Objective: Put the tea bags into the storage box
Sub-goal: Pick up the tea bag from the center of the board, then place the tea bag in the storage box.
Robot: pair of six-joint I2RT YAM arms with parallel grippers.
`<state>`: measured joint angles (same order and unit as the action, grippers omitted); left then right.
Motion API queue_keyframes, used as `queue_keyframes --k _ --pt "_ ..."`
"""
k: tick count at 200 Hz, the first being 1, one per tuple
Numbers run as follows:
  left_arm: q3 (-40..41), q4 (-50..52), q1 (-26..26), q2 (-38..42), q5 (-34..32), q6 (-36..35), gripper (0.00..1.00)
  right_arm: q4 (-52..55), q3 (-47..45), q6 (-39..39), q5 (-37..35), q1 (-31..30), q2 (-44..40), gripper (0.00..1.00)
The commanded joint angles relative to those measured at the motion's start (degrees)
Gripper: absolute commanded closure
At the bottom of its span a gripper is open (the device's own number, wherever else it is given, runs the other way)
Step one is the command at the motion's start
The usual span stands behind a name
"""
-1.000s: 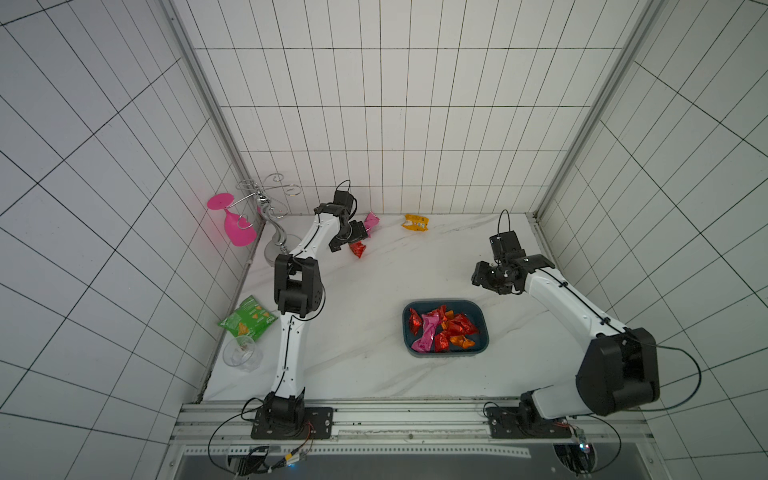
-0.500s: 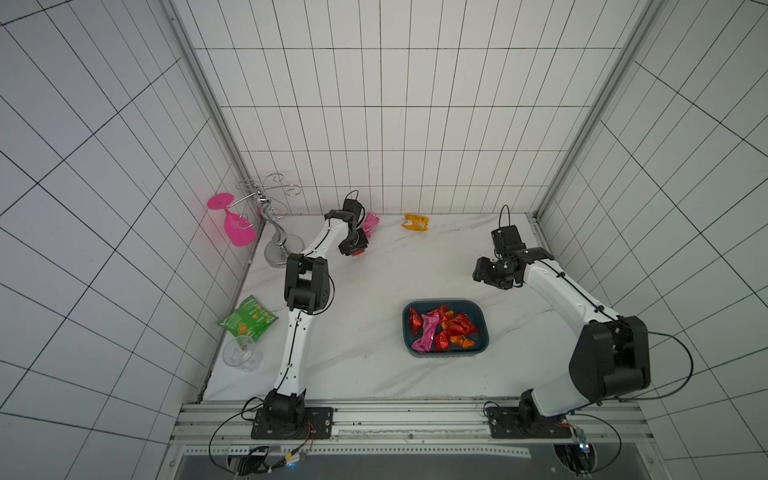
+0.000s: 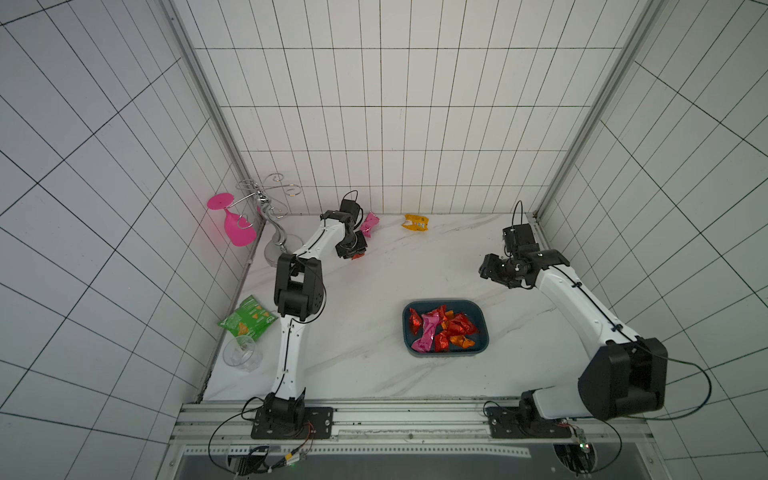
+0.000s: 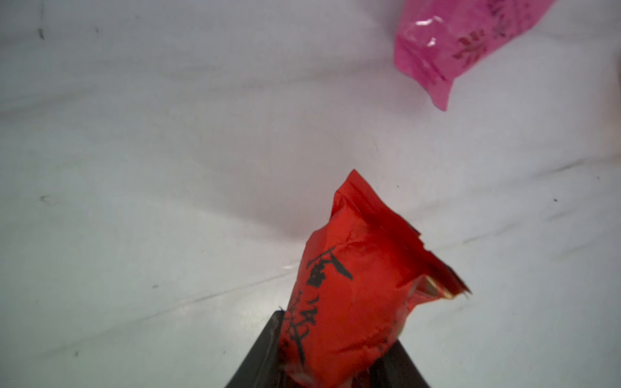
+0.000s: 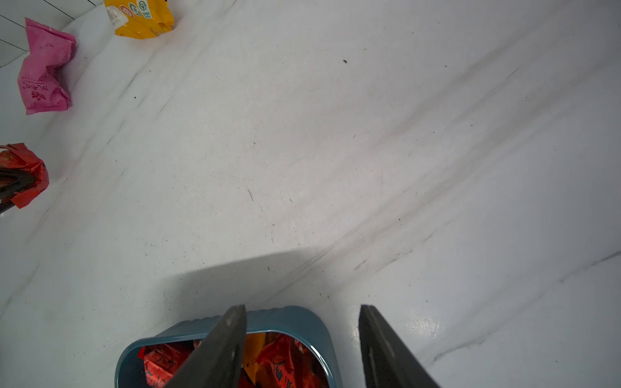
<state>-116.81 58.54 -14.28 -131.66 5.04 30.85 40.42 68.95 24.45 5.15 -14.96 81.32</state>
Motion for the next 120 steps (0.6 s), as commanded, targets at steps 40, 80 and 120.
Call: queue_keyframes --k 40,80,120 --pt "17.8 -1.7 -15.0 21.5 1.3 -4.0 0.60 2.9 -7.7 1.0 1.5 1.2 -8.5 0.42" --pt "24.8 -4.0 -28.8 29.1 -0.5 -0.6 0.59 2.8 -13.2 1.6 1.6 2.7 -11.5 0.42" --pt "25.7 -5.2 -38.8 27.6 0.5 0.4 0.59 2.1 -17.4 2.9 2.7 3.6 -14.6 0.42"
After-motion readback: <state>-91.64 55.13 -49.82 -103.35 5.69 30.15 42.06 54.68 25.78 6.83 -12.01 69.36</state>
